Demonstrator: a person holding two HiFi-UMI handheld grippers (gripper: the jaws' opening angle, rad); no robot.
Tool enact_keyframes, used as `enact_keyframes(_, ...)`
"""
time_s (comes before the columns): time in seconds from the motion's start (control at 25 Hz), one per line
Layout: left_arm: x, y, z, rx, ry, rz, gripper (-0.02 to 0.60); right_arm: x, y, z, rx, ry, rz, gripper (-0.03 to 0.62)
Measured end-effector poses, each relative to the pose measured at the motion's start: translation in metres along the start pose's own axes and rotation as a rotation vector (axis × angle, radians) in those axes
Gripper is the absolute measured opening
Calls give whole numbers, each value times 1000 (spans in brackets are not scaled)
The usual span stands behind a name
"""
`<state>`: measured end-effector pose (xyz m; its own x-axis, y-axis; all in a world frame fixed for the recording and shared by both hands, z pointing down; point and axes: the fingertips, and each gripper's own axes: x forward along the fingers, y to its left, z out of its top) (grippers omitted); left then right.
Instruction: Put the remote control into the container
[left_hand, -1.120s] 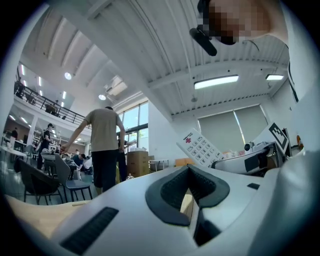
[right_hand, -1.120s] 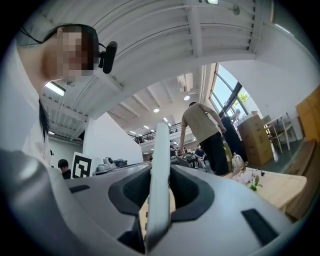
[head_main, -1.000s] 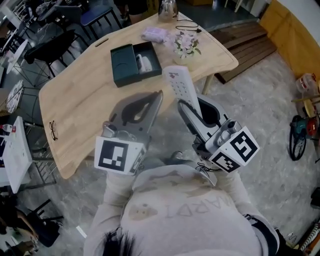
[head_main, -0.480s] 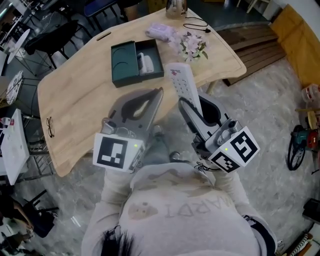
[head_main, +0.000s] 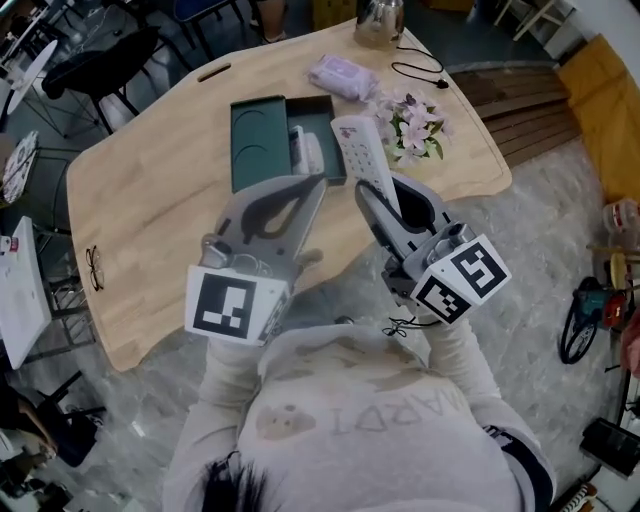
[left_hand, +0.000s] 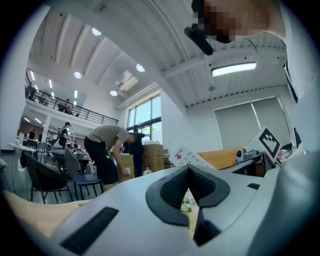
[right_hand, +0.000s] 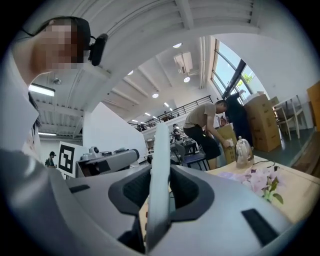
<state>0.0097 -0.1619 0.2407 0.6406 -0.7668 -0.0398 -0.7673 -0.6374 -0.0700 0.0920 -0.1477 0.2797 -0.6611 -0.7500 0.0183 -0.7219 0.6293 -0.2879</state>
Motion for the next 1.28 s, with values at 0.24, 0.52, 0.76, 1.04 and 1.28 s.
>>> enact_keyframes(0.24, 25, 60, -17, -32, 41, 56, 0, 75, -56, -38, 8, 157, -47, 103)
enact_keyframes(0.52, 41, 109, -37, -62, 68, 98, 0, 140, -114, -98, 83, 369, -146, 103)
enact_keyframes(0.76, 45, 130, -59, -105, 118, 119, 0, 175, -154, -158, 154, 560, -254, 101)
enact_keyframes(1.04, 46, 152, -78, -118, 148, 152, 0, 199, -181, -200, 248, 704, -350, 101)
enact_keyframes(1.28, 42, 169, -90, -131, 176, 177, 0, 210, -197, -227, 343, 785, -386, 101)
